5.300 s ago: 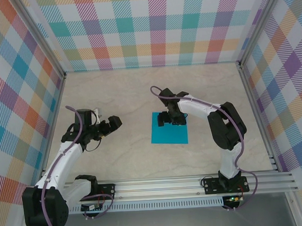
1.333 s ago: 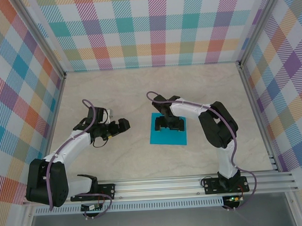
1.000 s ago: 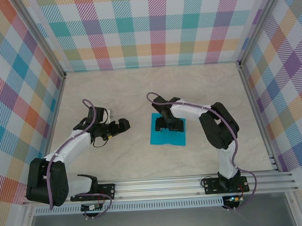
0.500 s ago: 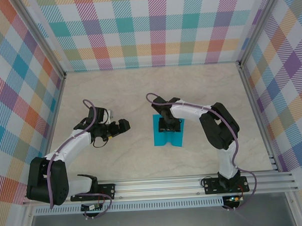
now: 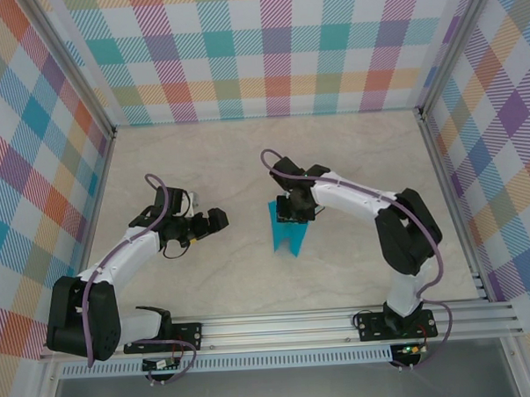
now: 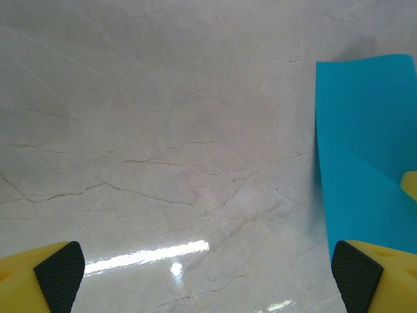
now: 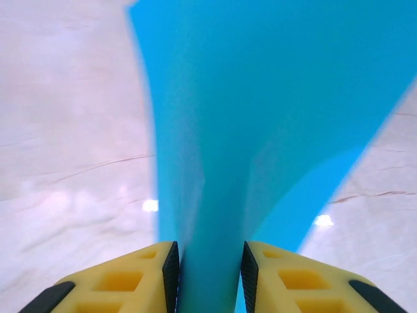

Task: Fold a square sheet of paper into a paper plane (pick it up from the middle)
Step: Fold the square sheet of paper in half at the center of the table.

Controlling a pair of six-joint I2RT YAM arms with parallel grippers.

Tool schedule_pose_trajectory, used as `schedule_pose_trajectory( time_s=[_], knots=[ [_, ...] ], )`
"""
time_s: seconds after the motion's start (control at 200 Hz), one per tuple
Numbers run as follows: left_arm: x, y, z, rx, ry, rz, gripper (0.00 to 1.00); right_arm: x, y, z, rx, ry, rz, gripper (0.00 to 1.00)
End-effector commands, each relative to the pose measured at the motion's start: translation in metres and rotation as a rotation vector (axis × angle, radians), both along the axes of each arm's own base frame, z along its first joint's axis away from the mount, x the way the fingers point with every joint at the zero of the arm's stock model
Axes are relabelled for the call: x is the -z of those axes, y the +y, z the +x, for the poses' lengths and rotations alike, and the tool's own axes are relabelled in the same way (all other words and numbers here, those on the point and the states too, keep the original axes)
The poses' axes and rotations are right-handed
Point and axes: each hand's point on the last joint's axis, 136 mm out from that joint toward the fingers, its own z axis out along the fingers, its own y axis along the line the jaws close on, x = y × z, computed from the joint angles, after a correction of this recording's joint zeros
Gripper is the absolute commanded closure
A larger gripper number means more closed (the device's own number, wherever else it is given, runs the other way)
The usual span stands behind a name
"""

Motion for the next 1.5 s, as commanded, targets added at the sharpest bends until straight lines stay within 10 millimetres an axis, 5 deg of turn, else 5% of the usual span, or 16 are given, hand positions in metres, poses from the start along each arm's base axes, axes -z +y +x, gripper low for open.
schedule_pose_trajectory(
  time_s=[0.0, 0.14, 0.29, 0.51, 1.055, 1.495],
  knots=[
    [-0.01, -0.004, 0.001, 0.018, -0.014, 0.006, 0.0, -0.038, 0.029, 0.0, -0.032, -0.023, 0.266, 0.66],
    [-0.014, -0.009, 0.0, 0.023, -0.017, -0.023, 0.0, -0.067, 0.039, 0.005, -0.026, -0.047, 0.56, 0.65],
    [-0.019, -0.021, -0.001, 0.05, -0.023, -0.068, 0.0, -0.036, 0.015, 0.01, 0.072, 0.0, 0.655, 0.63],
    [-0.012, -0.05, -0.002, 0.104, -0.012, -0.057, 0.0, 0.03, -0.027, -0.007, 0.177, 0.095, 0.542, 0.54],
    [-0.006, -0.104, 0.004, 0.174, -0.017, -0.081, 0.04, 0.062, -0.061, -0.026, 0.179, 0.149, 0.3, 0.49],
    [-0.005, -0.114, 0.005, 0.182, -0.019, -0.053, 0.06, 0.044, -0.021, -0.017, 0.187, 0.194, 0.557, 0.58]
  ],
)
